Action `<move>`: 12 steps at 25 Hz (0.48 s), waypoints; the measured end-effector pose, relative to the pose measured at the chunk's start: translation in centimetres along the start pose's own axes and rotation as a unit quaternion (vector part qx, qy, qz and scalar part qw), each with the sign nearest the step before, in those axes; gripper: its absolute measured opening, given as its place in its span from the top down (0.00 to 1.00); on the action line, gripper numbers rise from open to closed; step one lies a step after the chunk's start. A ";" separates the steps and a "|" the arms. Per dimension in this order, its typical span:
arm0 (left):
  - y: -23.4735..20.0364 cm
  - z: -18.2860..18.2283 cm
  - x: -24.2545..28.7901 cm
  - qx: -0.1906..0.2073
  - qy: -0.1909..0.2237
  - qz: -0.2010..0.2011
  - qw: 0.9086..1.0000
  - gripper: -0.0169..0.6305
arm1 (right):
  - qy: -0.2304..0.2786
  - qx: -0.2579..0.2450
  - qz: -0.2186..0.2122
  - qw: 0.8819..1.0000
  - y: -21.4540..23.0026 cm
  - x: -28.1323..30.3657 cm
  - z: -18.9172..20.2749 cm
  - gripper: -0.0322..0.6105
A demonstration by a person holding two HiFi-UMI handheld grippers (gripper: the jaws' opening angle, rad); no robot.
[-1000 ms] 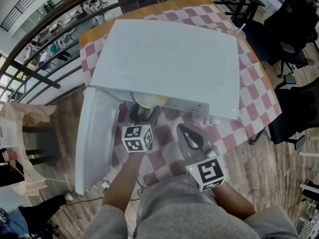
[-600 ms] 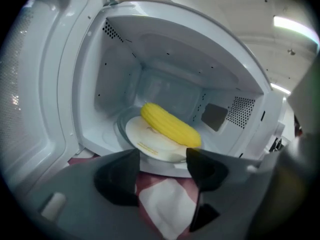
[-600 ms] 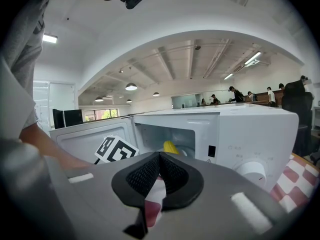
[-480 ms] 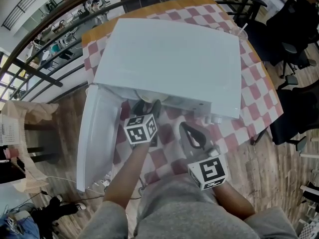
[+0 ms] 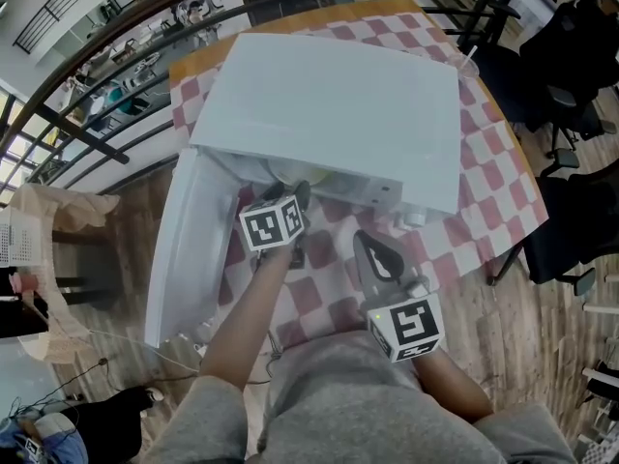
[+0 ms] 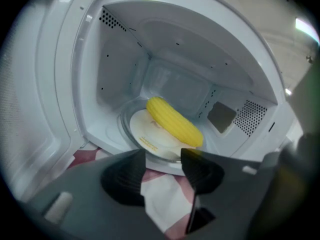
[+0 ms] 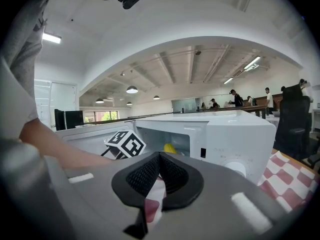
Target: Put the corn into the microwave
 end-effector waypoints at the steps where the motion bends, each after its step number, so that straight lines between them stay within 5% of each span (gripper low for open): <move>1: 0.0 0.1 -0.5 0.006 0.003 -0.006 1.000 0.65 | 0.002 0.000 0.000 1.000 0.0 -0.3 -0.2 0.95; 6: 1.6 1.4 -5.3 0.050 0.069 -0.009 0.996 0.72 | 0.022 -0.003 0.007 1.000 0.6 -2.6 -0.5 0.95; 12: 4.6 3.8 -14.9 0.125 0.150 -0.017 0.981 0.93 | 0.033 -0.008 0.005 0.999 1.2 -5.7 -0.5 0.95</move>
Point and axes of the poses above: the fingertips, and each gripper's own axes: x forward along the fingers, y to its right, z out of its underside, the point moved 5 cm from there along -x, backward along the fingers, and after that the axes turned 1 degree about -y, right-handed, at the moved point
